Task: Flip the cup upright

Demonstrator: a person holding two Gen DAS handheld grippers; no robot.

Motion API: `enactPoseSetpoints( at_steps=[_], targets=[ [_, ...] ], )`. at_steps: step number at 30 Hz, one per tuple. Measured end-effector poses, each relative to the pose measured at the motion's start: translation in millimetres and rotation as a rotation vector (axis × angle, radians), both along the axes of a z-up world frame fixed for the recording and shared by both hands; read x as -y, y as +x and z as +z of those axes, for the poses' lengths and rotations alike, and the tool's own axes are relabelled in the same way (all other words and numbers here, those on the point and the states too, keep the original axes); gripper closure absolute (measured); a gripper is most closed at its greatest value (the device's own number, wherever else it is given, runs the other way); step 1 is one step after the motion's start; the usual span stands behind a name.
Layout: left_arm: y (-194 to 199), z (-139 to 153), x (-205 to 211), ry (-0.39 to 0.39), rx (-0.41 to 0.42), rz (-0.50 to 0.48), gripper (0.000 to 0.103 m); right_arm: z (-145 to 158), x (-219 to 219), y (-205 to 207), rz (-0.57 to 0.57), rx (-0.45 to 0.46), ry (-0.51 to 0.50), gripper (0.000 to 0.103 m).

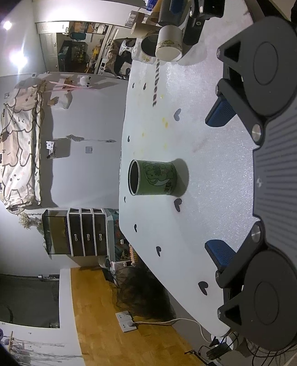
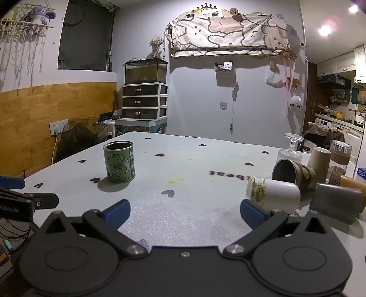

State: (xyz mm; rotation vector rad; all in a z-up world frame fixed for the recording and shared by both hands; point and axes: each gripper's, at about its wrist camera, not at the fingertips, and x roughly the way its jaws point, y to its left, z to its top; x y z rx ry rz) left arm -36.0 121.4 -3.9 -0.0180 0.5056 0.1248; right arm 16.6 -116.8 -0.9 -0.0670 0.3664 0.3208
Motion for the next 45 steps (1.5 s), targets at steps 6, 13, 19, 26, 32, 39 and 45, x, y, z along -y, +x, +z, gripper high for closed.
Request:
enactPoseSetpoints(
  at_steps=[6,13,19,26,32,39,45],
  targets=[
    [1.0,0.5,-0.5,-0.001,0.000,0.002,0.000,0.2,0.8,0.3,-0.003,0.001,-0.002,0.000],
    [1.5,0.4,-0.3,0.001,-0.002,0.004,0.000,1.1,1.9,0.6,-0.002,0.003,-0.003,0.000],
    [1.6,-0.8,0.7,0.002,-0.004,0.001,0.000,1.1,1.8,0.6,-0.002,0.003,-0.003,0.000],
    [1.8,-0.9,0.9,-0.001,-0.002,0.001,0.000,3.2,3.0,0.0,-0.001,0.006,-0.006,0.000],
    [1.8,-0.9,1.9,-0.002,-0.003,-0.001,0.000,3.3,2.9,-0.1,-0.001,0.007,-0.006,0.000],
    [2.1,-0.8,1.9,-0.002,-0.002,-0.001,0.000,4.0,4.0,0.1,-0.002,0.007,-0.007,0.000],
    [2.6,-1.2,2.2,-0.001,-0.002,-0.001,0.000,5.9,4.7,-1.5,-0.003,0.009,-0.010,0.000]
  ],
)
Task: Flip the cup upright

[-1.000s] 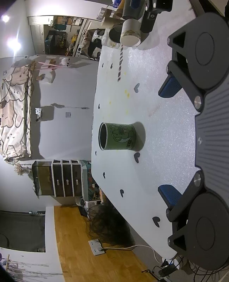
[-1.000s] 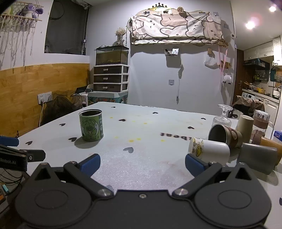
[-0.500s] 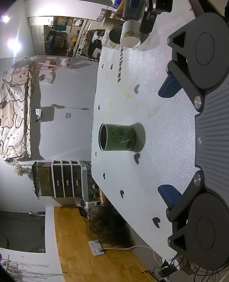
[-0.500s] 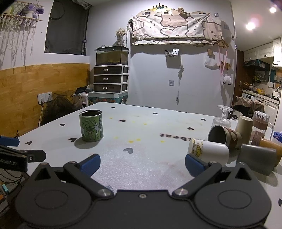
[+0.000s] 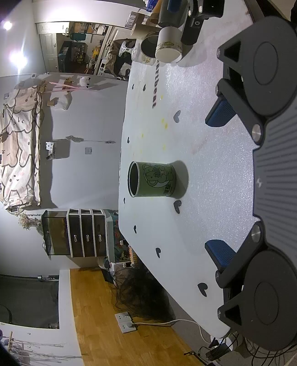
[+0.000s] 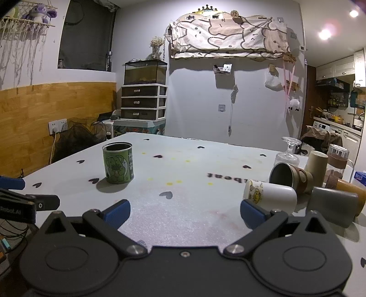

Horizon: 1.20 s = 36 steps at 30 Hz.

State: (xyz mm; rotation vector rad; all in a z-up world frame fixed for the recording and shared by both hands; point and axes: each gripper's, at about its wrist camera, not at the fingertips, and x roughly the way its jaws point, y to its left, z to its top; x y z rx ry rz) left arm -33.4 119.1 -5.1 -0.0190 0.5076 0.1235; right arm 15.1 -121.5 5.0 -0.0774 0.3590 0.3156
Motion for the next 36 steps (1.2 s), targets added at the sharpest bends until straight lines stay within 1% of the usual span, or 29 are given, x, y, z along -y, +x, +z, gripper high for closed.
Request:
enactPoseSetpoints(
  at_steps=[36],
  targets=[
    [-0.9,-0.5,1.4,-0.002,0.005,-0.003,0.000,2.1,0.5,-0.5,-0.012,-0.002,0.000,0.000]
  ],
)
